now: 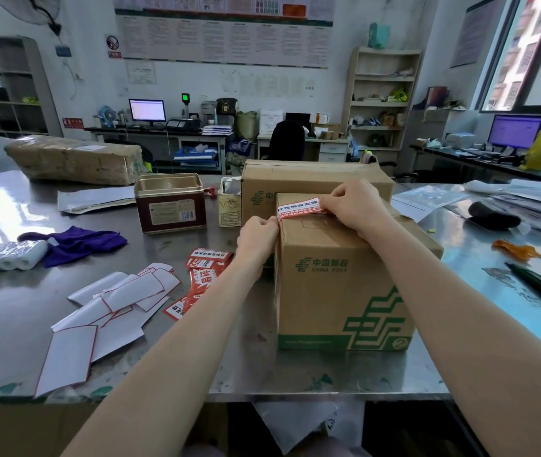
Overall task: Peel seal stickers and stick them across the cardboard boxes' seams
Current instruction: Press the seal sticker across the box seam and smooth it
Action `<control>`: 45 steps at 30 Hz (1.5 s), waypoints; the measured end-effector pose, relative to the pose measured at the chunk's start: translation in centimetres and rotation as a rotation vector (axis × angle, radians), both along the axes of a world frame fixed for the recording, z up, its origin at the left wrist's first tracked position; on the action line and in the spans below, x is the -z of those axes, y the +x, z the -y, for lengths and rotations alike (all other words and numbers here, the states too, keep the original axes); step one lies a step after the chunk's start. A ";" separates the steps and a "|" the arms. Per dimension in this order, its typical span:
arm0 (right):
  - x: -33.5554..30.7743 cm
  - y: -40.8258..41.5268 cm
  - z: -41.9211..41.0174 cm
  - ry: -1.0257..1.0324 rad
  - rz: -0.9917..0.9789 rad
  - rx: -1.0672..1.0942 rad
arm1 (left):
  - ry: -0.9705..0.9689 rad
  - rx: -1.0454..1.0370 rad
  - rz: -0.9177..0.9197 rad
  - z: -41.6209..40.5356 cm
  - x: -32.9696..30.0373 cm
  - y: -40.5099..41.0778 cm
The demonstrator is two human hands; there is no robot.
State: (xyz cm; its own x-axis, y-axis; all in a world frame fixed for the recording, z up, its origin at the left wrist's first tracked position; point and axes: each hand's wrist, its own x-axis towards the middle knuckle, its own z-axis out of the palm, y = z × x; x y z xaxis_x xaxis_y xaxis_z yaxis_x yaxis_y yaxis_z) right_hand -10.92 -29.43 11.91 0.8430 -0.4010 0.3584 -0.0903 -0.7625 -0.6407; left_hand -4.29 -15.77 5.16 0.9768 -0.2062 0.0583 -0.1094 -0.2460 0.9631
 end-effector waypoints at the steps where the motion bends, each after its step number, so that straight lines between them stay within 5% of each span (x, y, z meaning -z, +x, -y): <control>1: 0.0 0.0 0.0 -0.001 0.000 0.005 | 0.065 -0.002 0.002 -0.3 0.1 0.3; 4: 0.1 -0.1 -0.1 -0.015 0.007 0.015 | 0.118 0.012 0.063 -1.2 -0.1 0.3; 10: 0.1 -0.2 -0.1 -0.008 0.021 0.025 | -0.095 0.226 0.298 -1.4 -2.5 -2.1; 18: 0.2 -0.1 0.5 0.092 0.120 0.128 | 0.300 0.413 0.548 -2.6 -2.3 -1.7; 33: 0.2 0.0 0.7 0.248 0.201 0.162 | 0.824 0.646 0.576 0.0 -6.5 -4.1; 36: 0.3 0.0 0.6 0.175 0.174 0.114 | 0.688 0.685 0.531 -0.4 -6.1 -3.6; 38: 0.3 -0.2 0.3 0.077 0.146 0.052 | 0.381 0.659 0.458 -1.5 -5.7 -3.4; 41: 0.2 -0.4 -0.3 -0.124 0.060 -0.066 | -0.207 0.359 0.377 -3.2 -4.5 -2.2; 43: 0.1 -0.4 -0.6 -0.207 -0.005 -0.117 | -0.212 0.248 0.392 -3.6 -3.6 -1.6; 45: 0.0 -0.5 -0.7 -0.233 -0.059 -0.138 | 0.051 0.338 0.456 -3.7 -2.7 -1.6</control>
State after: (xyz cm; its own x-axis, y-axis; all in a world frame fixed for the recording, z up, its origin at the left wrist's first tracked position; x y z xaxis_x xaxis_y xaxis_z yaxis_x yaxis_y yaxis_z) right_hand -11.40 -28.72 11.92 0.9063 -0.1931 0.3759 -0.0074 -0.8966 -0.4429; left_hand -5.89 -12.07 7.82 0.7341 -0.5168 0.4404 -0.5921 -0.1697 0.7878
